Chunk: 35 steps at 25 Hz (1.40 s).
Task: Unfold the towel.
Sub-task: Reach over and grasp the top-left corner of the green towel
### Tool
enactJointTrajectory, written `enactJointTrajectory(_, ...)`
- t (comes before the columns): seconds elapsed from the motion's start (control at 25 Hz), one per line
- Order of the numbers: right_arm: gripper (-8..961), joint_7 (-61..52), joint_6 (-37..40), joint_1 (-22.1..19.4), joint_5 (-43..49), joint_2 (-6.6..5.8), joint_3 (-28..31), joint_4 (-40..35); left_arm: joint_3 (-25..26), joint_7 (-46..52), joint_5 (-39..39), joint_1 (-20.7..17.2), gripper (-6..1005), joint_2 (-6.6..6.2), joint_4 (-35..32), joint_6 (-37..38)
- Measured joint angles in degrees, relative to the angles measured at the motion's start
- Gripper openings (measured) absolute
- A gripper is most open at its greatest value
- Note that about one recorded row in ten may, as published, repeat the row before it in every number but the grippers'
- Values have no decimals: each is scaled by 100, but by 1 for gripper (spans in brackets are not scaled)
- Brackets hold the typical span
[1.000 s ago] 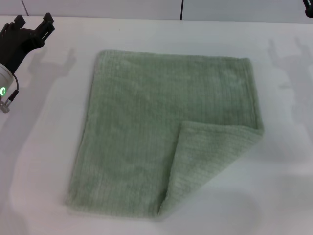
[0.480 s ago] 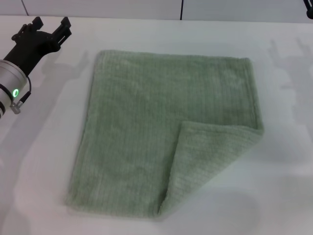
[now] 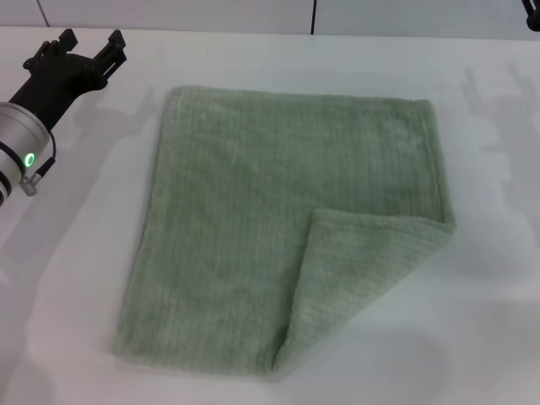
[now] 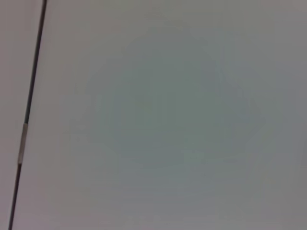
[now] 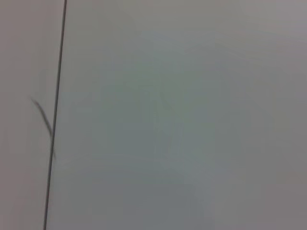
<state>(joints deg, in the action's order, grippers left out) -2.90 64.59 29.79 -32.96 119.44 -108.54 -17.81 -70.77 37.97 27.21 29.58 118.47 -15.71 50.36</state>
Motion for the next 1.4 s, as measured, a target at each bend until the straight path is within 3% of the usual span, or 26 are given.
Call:
enactJointTrajectory(0.56, 717, 1, -79, -2, -34, 0, 0, 2, -1026, -23, 28, 105, 779, -53, -10, 84)
enactJointTrajectory(0.68, 717, 16, -79, -8, -38, 0, 10, 6, -1200, -24, 43, 123, 573, -60, -26, 88)
enactJointTrajectory(1.12, 717, 28, -76, -16, -33, 0, 2, 6, -1824, -25, 58, 363, 163, -45, -23, -319)
enactJointTrajectory(1.4, 718, 12, -86, 25, -2, -5, -6, -8, -1952, -14, 56, 440, 35, -10, 4, -733)
